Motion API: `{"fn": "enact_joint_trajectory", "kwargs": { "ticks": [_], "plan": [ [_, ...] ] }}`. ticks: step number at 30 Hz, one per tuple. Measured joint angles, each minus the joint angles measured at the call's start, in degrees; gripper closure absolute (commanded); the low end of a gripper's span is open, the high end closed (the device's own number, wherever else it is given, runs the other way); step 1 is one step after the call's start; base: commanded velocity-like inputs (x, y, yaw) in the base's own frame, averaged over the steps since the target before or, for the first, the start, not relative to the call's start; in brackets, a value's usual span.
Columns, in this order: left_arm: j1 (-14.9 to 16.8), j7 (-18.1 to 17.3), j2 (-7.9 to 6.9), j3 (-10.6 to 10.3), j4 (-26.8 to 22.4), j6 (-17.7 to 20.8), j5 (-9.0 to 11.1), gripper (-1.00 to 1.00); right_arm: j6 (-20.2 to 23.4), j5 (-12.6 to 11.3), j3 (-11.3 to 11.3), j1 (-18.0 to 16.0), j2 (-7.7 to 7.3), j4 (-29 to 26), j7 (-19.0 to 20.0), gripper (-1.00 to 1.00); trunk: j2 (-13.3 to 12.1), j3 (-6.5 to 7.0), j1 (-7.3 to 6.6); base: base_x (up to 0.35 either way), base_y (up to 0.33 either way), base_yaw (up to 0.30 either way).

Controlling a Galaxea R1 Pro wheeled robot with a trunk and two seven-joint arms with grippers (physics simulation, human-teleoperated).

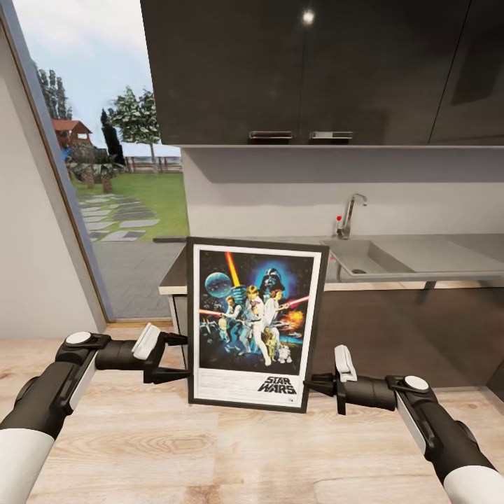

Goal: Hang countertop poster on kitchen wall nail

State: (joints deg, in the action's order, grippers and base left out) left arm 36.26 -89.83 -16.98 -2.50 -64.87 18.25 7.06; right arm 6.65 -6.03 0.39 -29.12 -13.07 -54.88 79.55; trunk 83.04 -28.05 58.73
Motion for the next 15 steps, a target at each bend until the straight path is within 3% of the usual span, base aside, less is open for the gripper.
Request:
{"fn": "enact_joint_trajectory", "kwargs": {
  "ticks": [10, 13, 15],
  "plan": [
    [0.0, -0.02, -0.15, 0.02, 0.13, -0.03, 0.01, -1.0, 0.02, 0.04, -0.05, 0.0, 0.0, -0.05, -0.01, 1.0, 0.0, 0.0, 0.0, 0.0, 0.0, 0.0],
    [0.0, -0.06, -0.69, 0.01, 0.25, -0.04, 0.04, -1.0, 0.07, 0.1, -0.12, 0.01, -0.01, -0.07, -0.01, 1.0, 0.0, 0.0, 0.0, 0.0, 0.0, 0.0],
    [-0.13, -0.06, -1.95, 0.04, 0.44, -0.04, 0.07, -1.0, 0.07, 0.07, -0.15, 0.02, -0.02, -0.12, 0.03, 1.0, 0.0, 0.0, 0.0, 0.0, 0.0, 0.0]
  ]
}}
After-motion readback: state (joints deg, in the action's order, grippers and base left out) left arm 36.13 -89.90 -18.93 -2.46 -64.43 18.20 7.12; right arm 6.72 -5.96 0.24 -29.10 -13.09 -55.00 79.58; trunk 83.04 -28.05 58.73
